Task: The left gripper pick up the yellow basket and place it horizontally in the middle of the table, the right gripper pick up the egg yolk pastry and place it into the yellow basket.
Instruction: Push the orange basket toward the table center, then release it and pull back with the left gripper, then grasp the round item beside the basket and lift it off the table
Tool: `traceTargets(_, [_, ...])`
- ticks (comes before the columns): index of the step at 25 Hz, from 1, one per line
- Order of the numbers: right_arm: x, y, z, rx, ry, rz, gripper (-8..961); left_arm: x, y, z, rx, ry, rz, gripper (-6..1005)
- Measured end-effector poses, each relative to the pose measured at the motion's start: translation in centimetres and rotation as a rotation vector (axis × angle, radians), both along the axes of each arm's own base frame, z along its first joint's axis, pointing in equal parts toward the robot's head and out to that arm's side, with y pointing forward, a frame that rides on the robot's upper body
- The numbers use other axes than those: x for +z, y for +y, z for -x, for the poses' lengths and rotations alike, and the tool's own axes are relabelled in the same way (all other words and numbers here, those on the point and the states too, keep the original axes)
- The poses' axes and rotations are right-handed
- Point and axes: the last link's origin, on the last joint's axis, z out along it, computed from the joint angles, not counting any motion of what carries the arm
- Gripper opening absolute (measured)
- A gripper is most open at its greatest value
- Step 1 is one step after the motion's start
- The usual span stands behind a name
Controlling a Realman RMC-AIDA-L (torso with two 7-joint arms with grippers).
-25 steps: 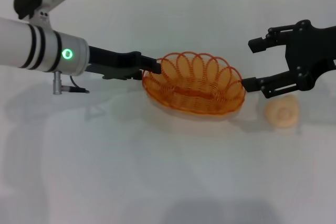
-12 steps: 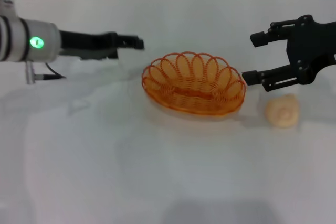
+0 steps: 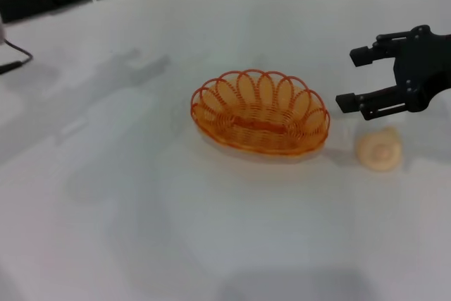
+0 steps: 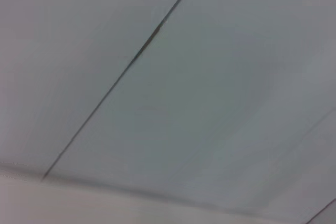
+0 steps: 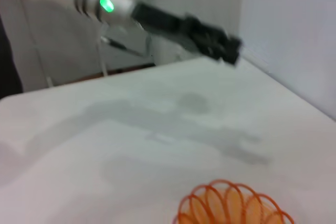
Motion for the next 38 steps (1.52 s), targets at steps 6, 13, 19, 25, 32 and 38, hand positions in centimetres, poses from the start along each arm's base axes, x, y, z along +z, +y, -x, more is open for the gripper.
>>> traceTargets(6, [0.1,0.7,-0.1,-0.04,-0.008,-0.033,809,2.1,-0.9,-0.7,-0.199,0.087,0.015,877])
traceTargets(13, [0.2,1.6,-0.4,-0.107,-0.072,-0.059,808,3.7,-2.3,-1.5,-0.363,0.229,0.083,876])
traceTargets(19, [0.2,2.3,-0.4,-0.169,-0.145,-0.07,808,3.6,-3.2,-1.9,-0.44,0.347,0.219,878])
traceTargets(25, [0.5,2.0,-0.5,-0.212,-0.237,-0.044,808,3.7,-3.8,-2.3,-0.468,0.383,0.292,877])
traceTargets(32, [0.0,1.3,-1.4,-0.264,-0.341,-0.007,807,3.5,-4.2,-2.2,-0.472,0.367,0.311,876])
traceTargets(38, [-1.3,1.5,-1.5,-0.251,-0.381,0.004,807,3.2,-4.3,-2.1,-0.469,0.359,0.314,877])
